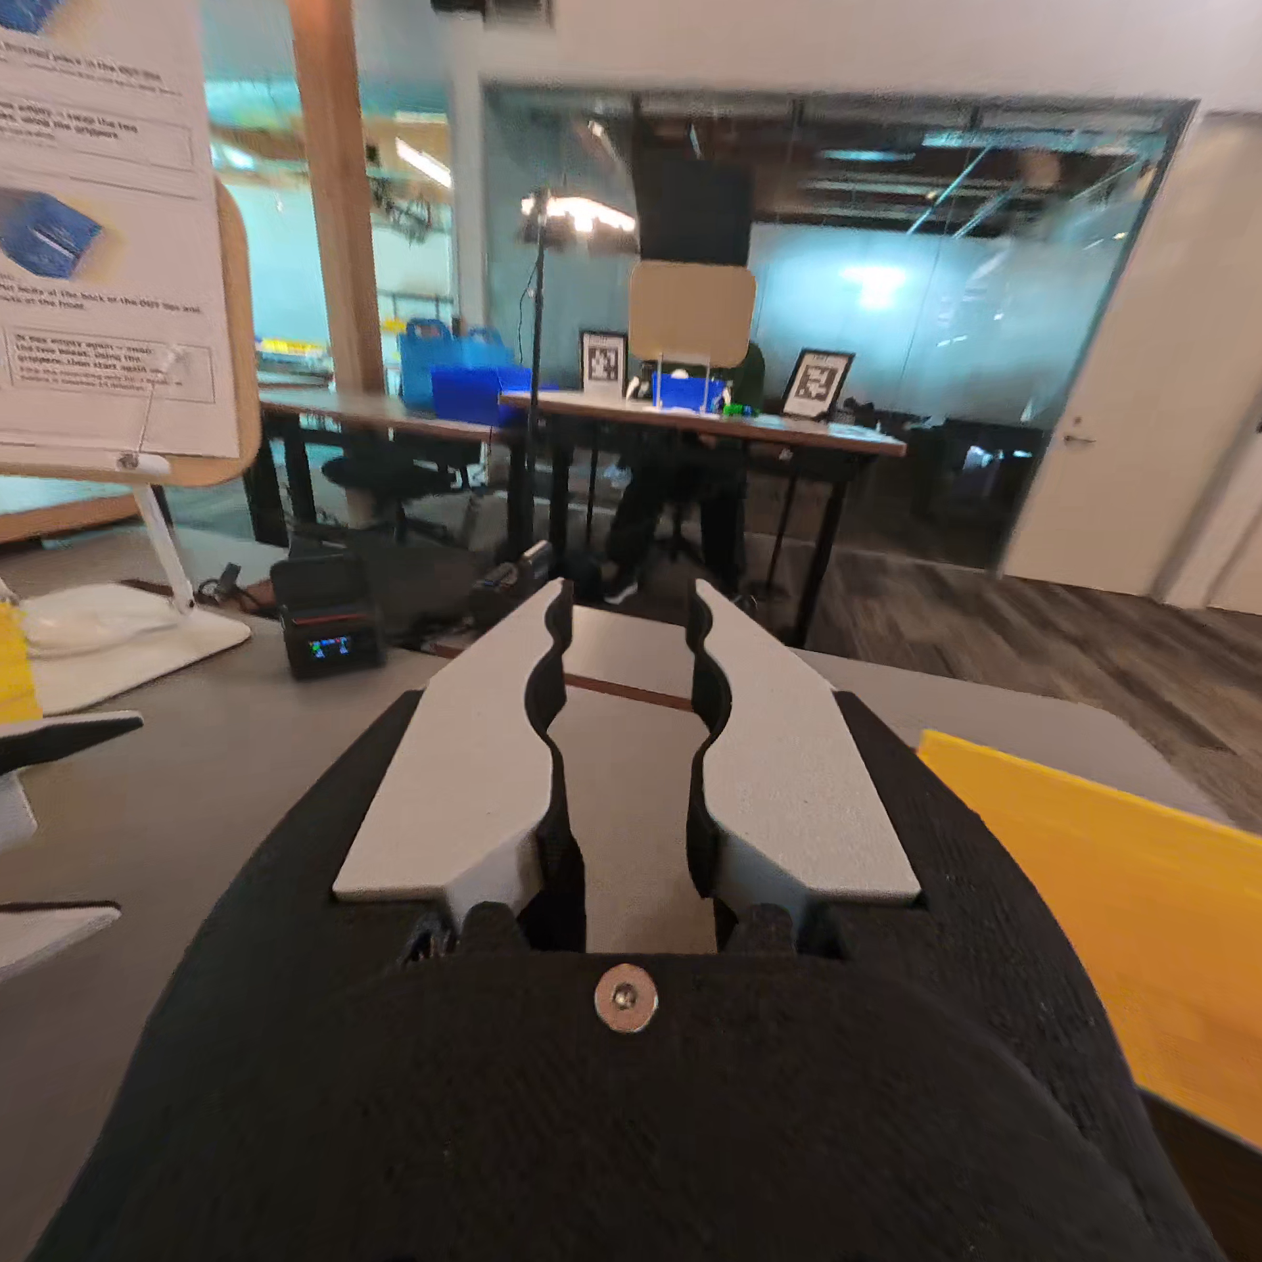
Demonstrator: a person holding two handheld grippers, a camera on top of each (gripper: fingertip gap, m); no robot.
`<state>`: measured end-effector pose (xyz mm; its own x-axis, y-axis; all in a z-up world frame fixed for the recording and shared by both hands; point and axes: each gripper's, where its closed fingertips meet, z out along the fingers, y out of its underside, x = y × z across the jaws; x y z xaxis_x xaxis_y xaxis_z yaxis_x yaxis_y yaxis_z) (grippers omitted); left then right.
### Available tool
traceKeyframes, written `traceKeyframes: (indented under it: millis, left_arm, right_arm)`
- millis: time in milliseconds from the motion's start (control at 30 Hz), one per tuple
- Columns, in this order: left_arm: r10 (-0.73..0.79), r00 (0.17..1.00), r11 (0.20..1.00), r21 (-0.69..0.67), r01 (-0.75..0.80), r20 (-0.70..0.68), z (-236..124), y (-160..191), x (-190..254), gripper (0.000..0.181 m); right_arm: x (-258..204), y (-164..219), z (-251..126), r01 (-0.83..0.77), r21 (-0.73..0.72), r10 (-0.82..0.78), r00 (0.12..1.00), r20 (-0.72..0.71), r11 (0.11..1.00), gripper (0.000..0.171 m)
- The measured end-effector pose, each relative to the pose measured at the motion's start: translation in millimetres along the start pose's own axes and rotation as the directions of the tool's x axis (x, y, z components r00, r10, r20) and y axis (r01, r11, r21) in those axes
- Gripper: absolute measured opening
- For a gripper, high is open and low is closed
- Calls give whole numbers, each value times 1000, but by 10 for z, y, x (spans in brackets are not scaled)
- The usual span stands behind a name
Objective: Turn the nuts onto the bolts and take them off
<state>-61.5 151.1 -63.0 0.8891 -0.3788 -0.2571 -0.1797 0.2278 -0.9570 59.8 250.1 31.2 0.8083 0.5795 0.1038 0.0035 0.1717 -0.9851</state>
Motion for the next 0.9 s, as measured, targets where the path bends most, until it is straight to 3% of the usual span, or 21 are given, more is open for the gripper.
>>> traceKeyframes:
  millis: [100, 200, 267, 367, 433, 567, 900]
  left_arm:
    - [45, 999, 999, -18, -45, 5, -4, 55, -29, 65]
    - [52, 996, 996, -76, -46, 72, 9, 157, -156, 62]
    - [41, 992, 994, -105, -29, 116, 6, 213, -244, 62]
    - [30, 985, 992, -125, -8, 173, -7, 250, -360, 56]
    - [24, 985, 992, -123, -3, 171, -9, 248, -362, 52]
    - [52, 978, 990, -137, -24, 202, -5, 262, -389, 13]
    - [72, 985, 990, -132, -51, 156, 13, 251, -297, 8]
  right_arm:
    - [-211, 391, 99, -40, 56, 42, 998, -43, 998, 46]
    - [-367, 772, 139, -47, -30, 46, 999, -14, 998, 51]
    - [-318, 915, 153, 8, -75, -12, 999, -48, 997, 49]
    - [-206, 1081, 157, 47, -172, -62, 994, -86, 984, 32]
    - [-234, 1095, 162, 37, -173, -47, 997, -53, 984, 26]
    - [-199, 1069, 145, 20, -162, -32, 997, -68, 987, 15]
    - [-242, 1092, 160, 127, -153, -137, 989, -56, 980, 15]
